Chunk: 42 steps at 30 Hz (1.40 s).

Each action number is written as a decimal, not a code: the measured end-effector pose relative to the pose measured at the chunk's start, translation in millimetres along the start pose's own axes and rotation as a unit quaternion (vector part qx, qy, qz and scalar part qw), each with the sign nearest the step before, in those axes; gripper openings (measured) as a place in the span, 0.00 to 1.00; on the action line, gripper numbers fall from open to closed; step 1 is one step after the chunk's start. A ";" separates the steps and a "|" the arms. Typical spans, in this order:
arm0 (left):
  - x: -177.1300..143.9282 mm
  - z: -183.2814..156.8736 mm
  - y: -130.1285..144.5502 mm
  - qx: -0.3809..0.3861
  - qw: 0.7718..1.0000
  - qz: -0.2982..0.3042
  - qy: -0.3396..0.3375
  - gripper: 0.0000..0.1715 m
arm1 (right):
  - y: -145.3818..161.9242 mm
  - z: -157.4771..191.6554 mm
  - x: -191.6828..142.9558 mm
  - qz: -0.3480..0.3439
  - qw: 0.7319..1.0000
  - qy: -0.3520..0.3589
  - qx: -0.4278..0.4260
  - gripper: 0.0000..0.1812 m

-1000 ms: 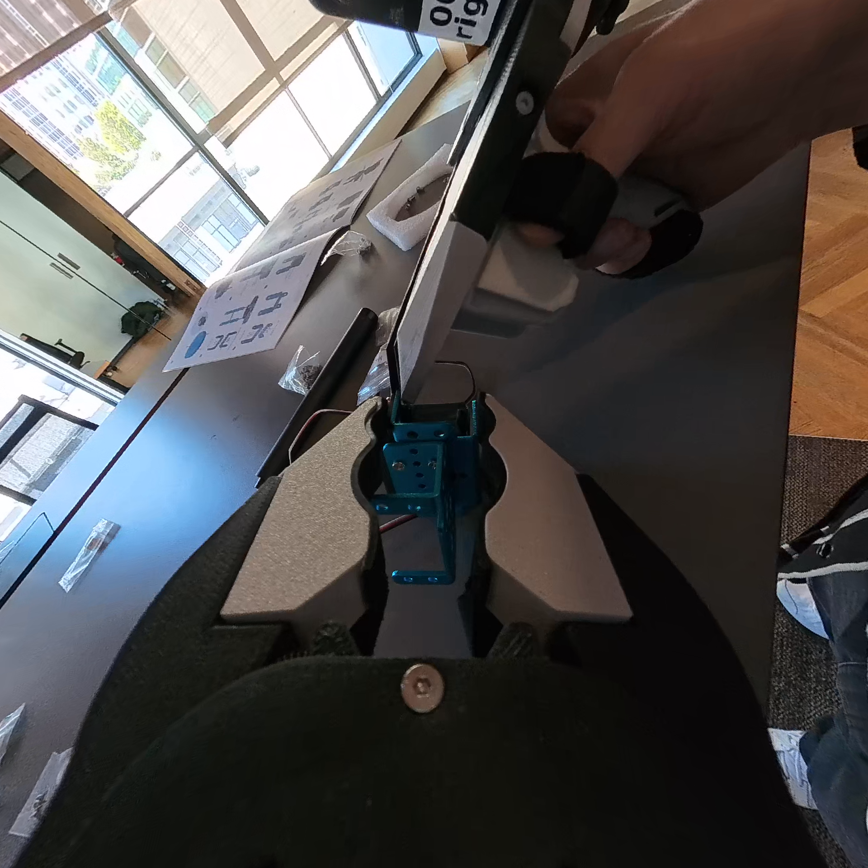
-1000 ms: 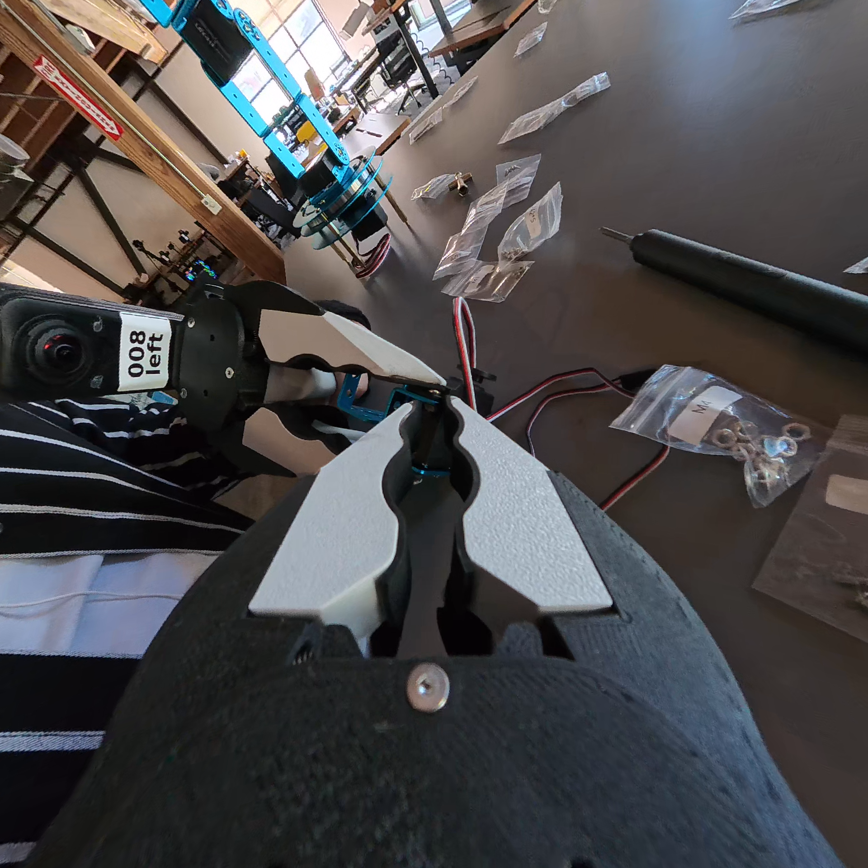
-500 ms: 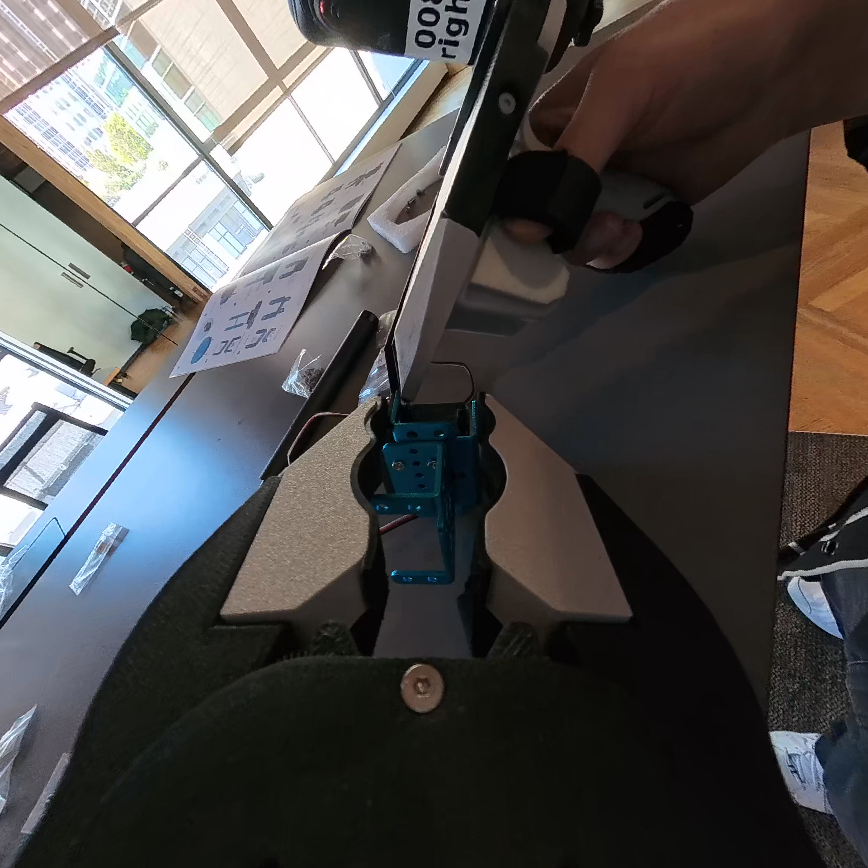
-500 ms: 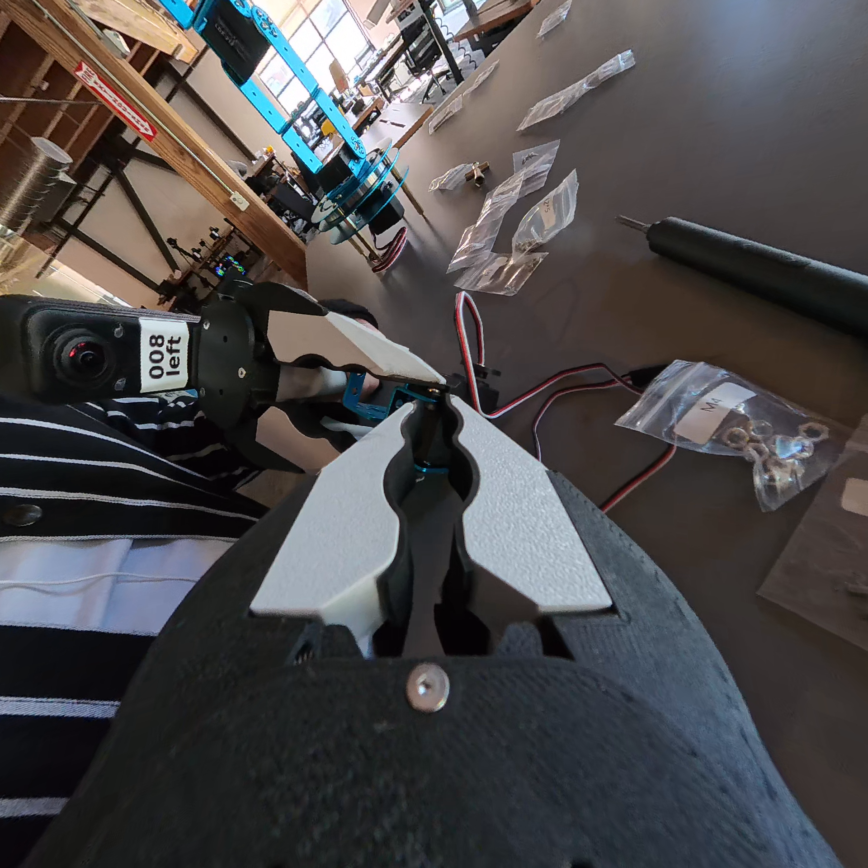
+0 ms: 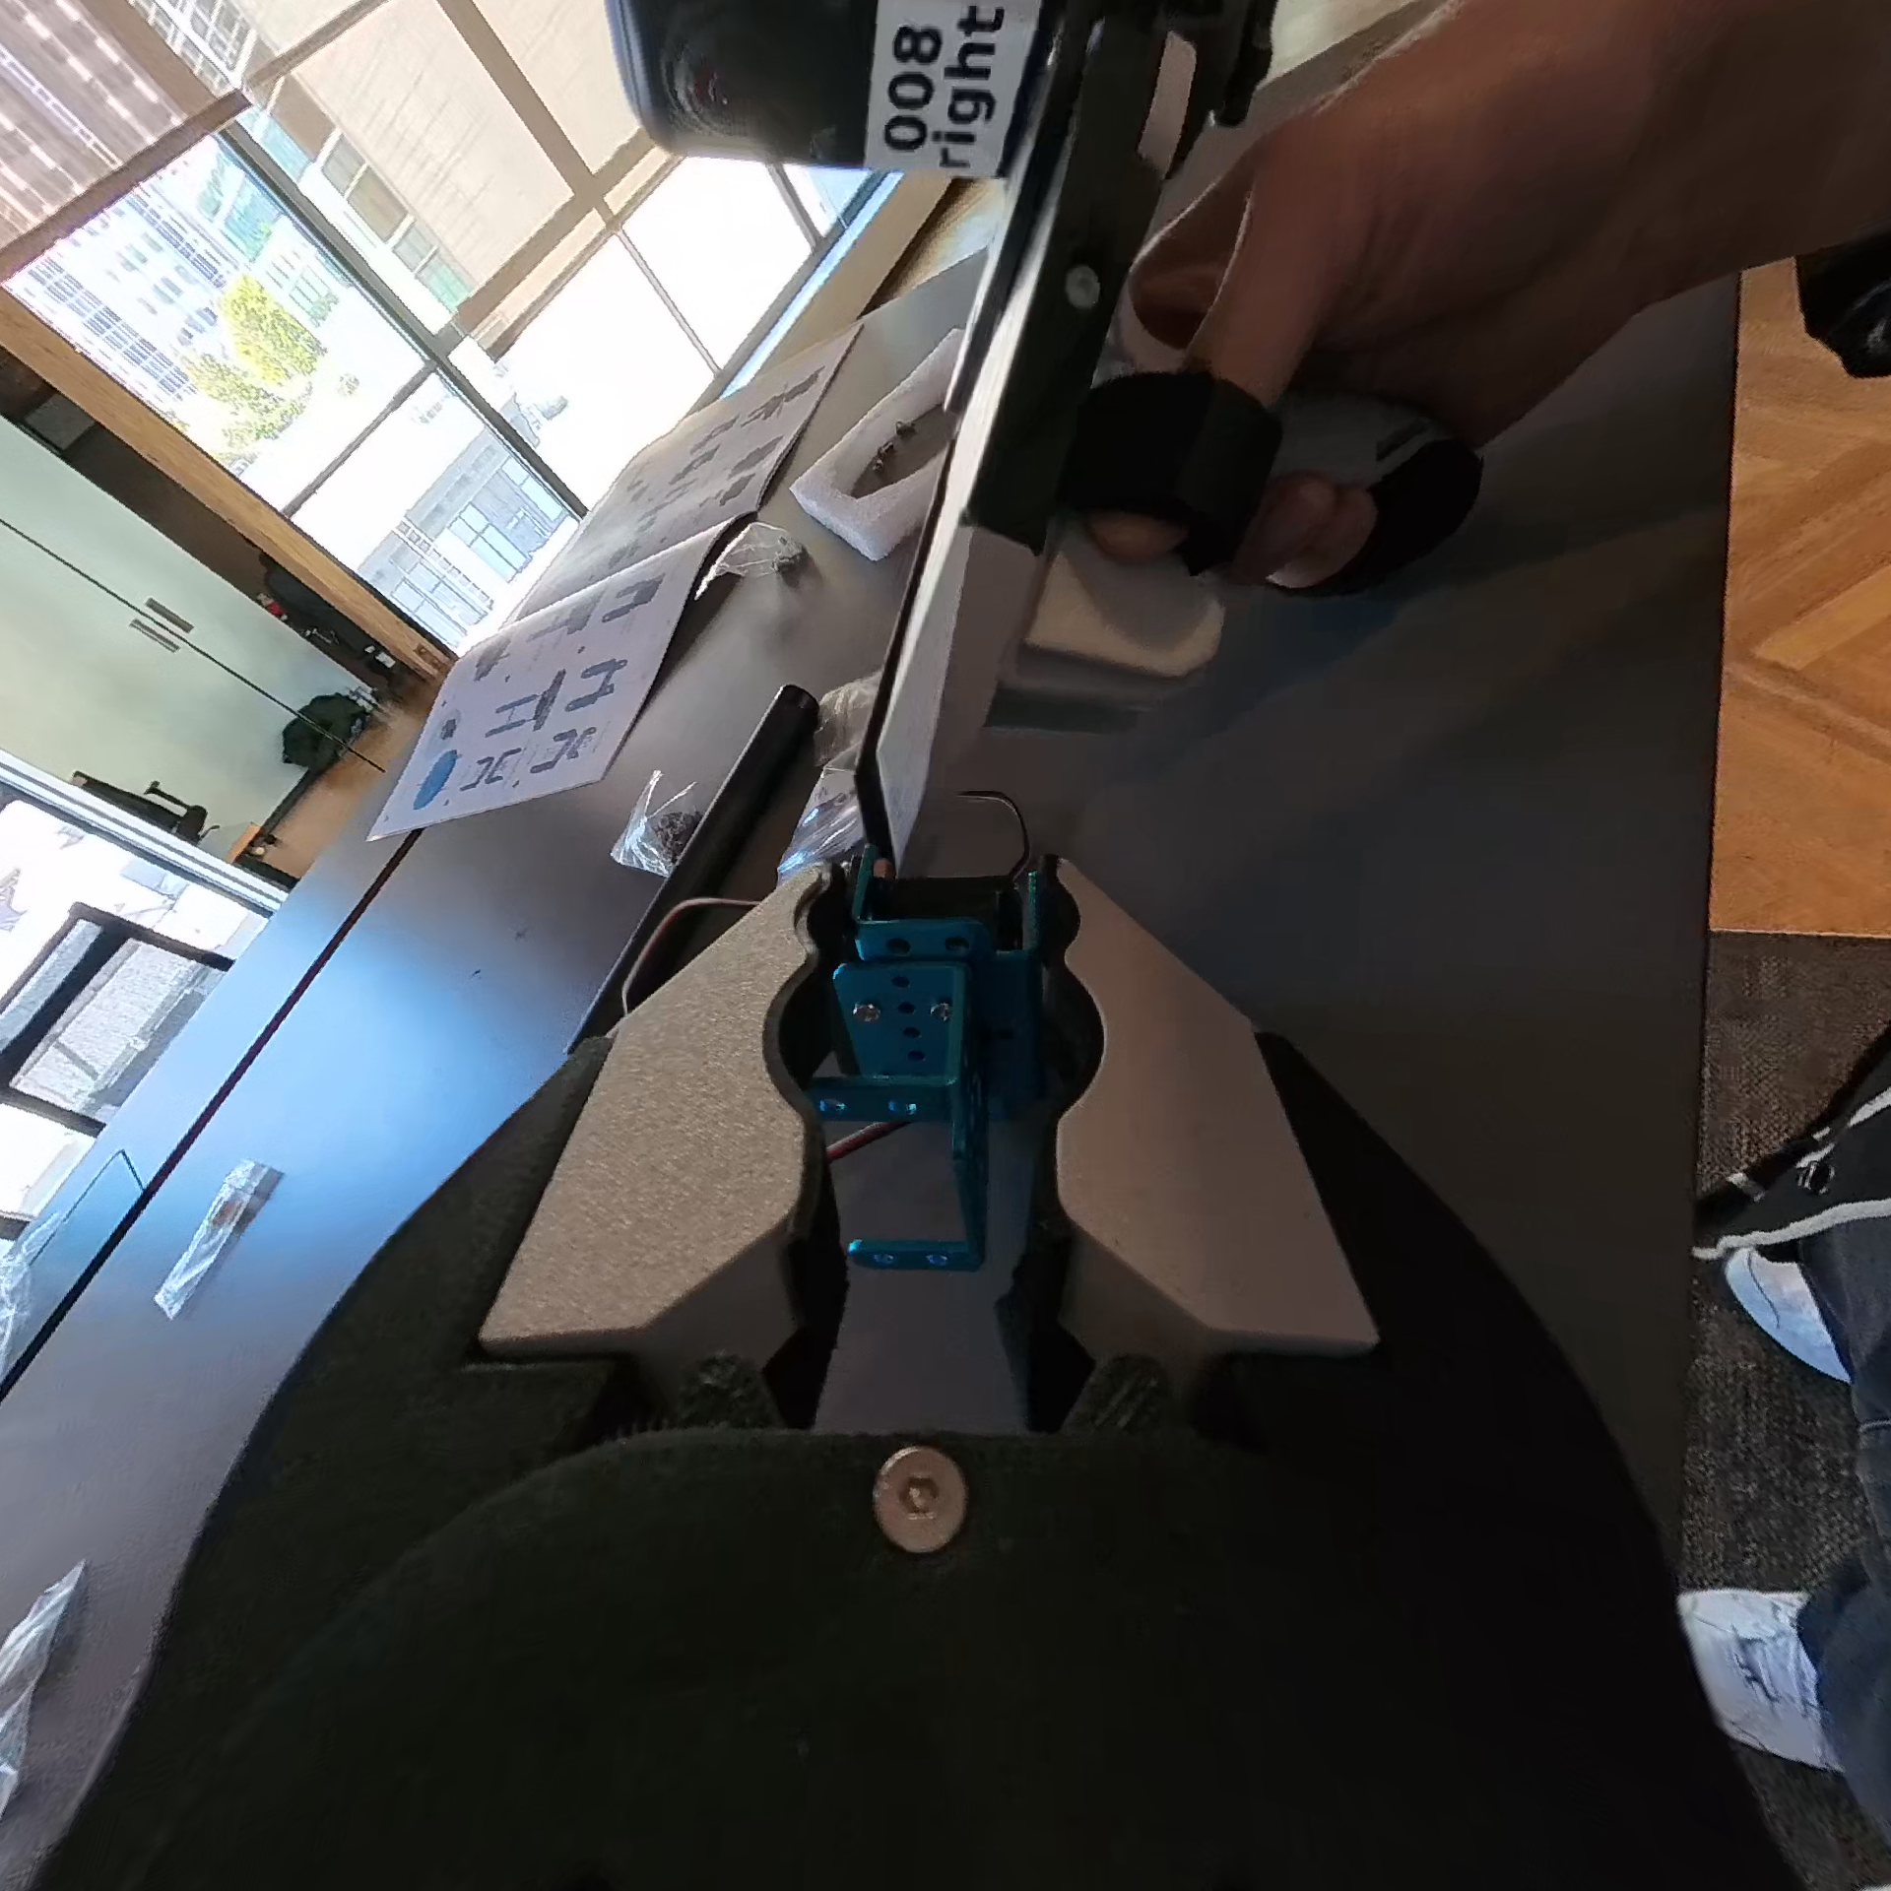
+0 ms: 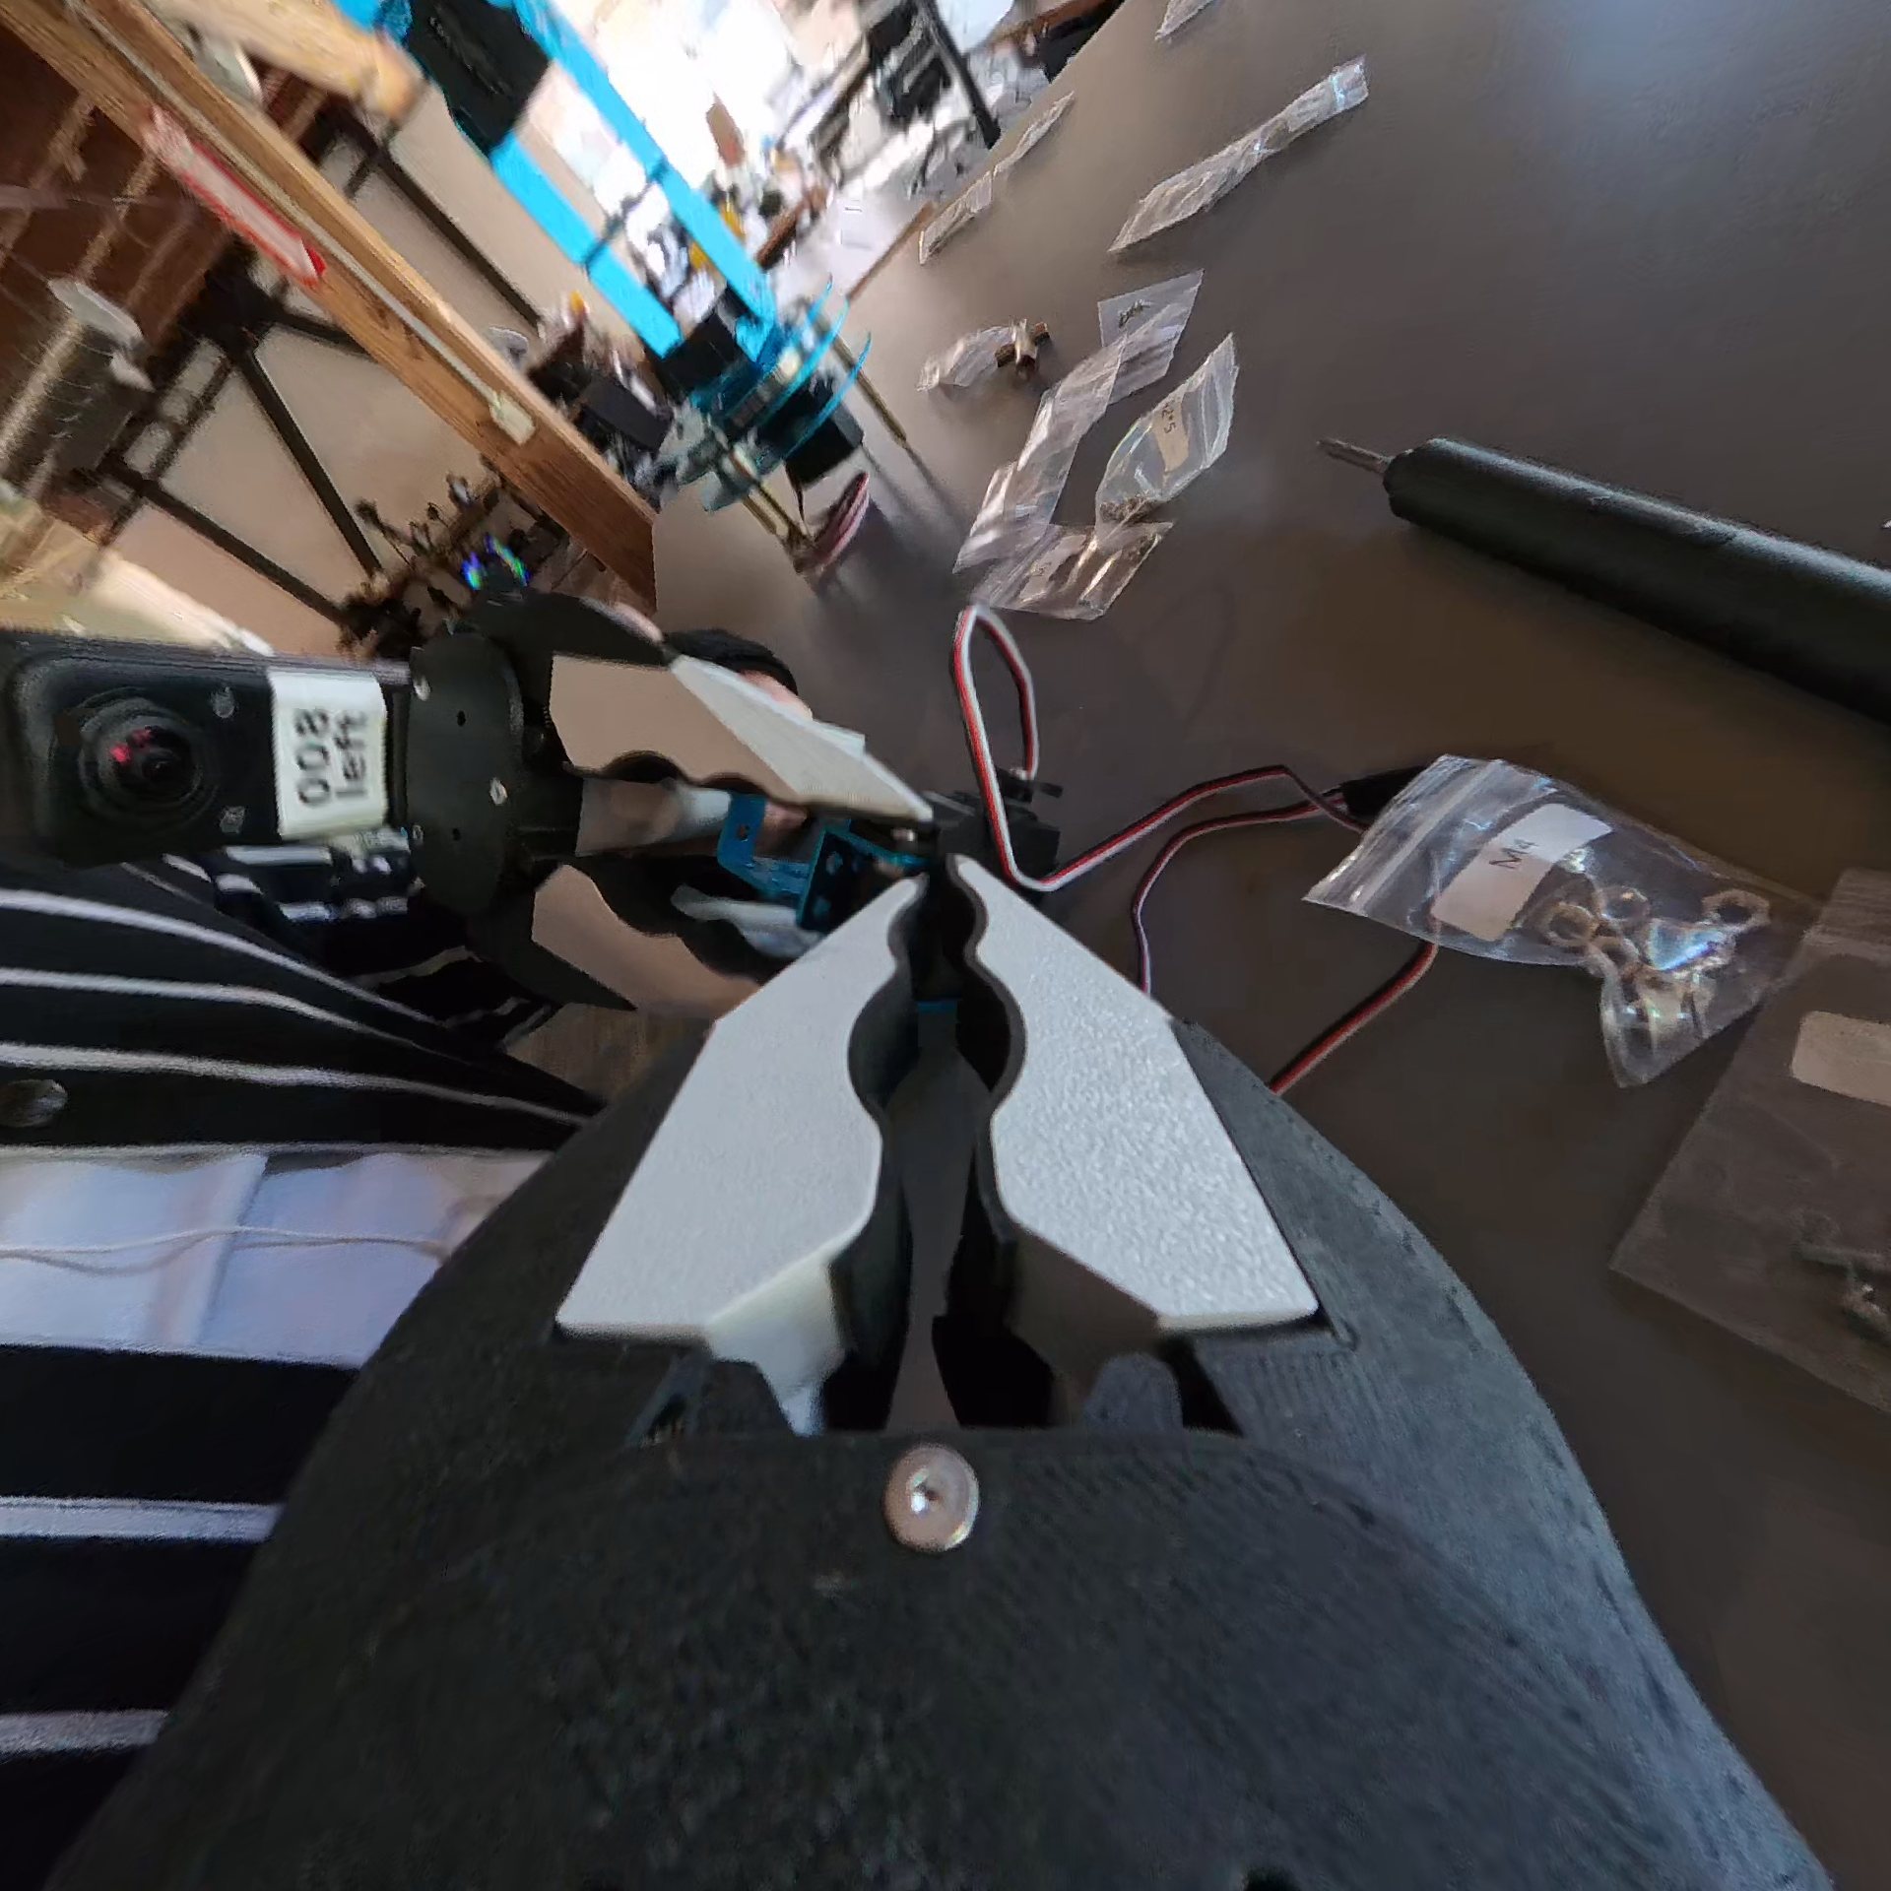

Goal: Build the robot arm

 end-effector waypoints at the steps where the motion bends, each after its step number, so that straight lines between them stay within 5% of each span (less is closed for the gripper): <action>1: 0.1 -0.3 -0.1 0.003 1.000 -0.001 -0.002 0.21 | 1.9 -0.7 1.9 0.008 1.000 0.008 -0.005 0.00; 6: 1.9 7.0 1.2 -0.038 0.999 0.013 0.007 0.21 | -0.4 -1.6 -2.0 -0.008 0.995 0.078 -0.055 0.00; 12: -1.3 26.2 5.3 -0.164 0.983 0.031 0.073 0.21 | -0.5 6.5 -7.3 -0.048 0.995 0.021 -0.085 0.13; 19: -20.7 42.5 7.7 -0.252 0.959 -0.016 0.127 0.21 | -1.3 21.2 -12.5 -0.093 0.982 0.002 -0.165 0.11; 28: -48.3 27.3 12.0 -0.127 0.983 -0.037 0.129 0.21 | -4.5 16.1 -20.1 -0.129 0.982 -0.025 -0.136 0.09; 33: -44.6 16.1 20.8 -0.093 0.986 0.002 0.136 0.21 | -4.7 14.2 -17.7 -0.121 0.984 -0.025 -0.127 0.09; 42: -53.9 25.0 27.5 -0.143 0.978 -0.046 0.147 0.23 | -7.2 5.6 -20.9 -0.138 0.986 -0.023 -0.089 0.12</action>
Point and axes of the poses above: each gripper's, where its closed fingertips meet, x out along the fingers, y out of its underside, z = x × y across the jaws, the point moved 7 cm from there along -x, back along the fingers, and after that the axes turned 9 degrees about z, right-handed, at the moved point
